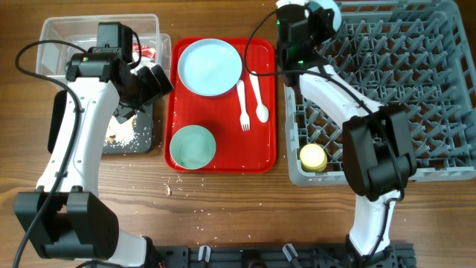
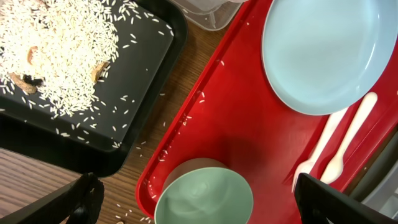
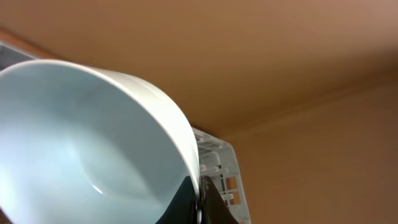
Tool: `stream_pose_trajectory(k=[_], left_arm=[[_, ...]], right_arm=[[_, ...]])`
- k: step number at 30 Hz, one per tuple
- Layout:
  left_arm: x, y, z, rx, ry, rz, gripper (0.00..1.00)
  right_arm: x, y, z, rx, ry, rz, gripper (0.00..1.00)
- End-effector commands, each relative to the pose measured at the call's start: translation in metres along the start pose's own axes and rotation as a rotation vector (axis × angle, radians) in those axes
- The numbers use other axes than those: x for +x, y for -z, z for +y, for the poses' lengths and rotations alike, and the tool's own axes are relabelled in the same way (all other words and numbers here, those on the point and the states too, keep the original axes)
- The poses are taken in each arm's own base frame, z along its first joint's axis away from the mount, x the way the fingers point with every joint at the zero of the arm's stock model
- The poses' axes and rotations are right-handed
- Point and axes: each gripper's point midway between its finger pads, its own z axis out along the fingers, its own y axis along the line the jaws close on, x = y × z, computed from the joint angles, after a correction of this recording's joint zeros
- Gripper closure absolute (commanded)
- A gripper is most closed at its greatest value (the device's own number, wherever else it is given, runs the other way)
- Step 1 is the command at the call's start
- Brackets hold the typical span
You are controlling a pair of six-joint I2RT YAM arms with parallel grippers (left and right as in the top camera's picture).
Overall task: Sort waste into correct bins and load items into the dishwasher rack
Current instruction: 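Place the light-blue bowl in the rack's upper left area, then grasp the green bowl and place it in the rack with right gripper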
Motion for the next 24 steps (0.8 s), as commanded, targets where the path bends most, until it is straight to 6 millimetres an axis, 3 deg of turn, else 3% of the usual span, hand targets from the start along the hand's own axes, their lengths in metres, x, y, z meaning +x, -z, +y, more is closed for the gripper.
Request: stream_pose_trajectory(k=[1,5,7,9,12,16,17,20,24], left_arm=[[-0.004,0.004,0.000,-0.001,0.000,-0.018,0.00],[-0.004,0.004,0.000,-0.001,0.000,-0.018,0.00],[-0.004,0.004,0.000,-0.001,0.000,-0.018,0.00],[-0.004,0.004,0.000,-0.001,0.000,-0.018,0.00],[-0.004,0.004,0.000,-0.001,0.000,-0.018,0.00],[-0.004,0.004,0.000,-0.001,0.000,-0.018,0.00],[-0.004,0.004,0.000,-0.001,0.000,-0.018,0.00],[-0.004,0.004,0.000,-0.001,0.000,-0.018,0.00],[-0.004,0.004,0.000,-0.001,0.000,-0.018,0.00]], right_arm=[[-0.004,0.009,0.023,-0.043,0.048,-0.015,0.96],[-0.003,0.010,0.026,-0.050,-0.020,-0.010,0.92],[-0.003,0.012,0.029,-0.058,-0.021,-0.009,0.57],[-0.007,0.017,0.038,-0.096,-0.011,-0.028,0.46],[-0.015,0.025,0.049,-0.143,-0.045,-0.064,0.36],[-0.039,0.055,0.071,-0.231,-0.039,-0.157,0.27],[-0.045,0.061,0.070,-0.242,-0.070,-0.171,0.20],[-0.059,0.077,0.064,-0.337,-0.197,-0.214,0.11],[-0.069,0.116,0.049,-0.672,-0.421,-0.233,0.04]])
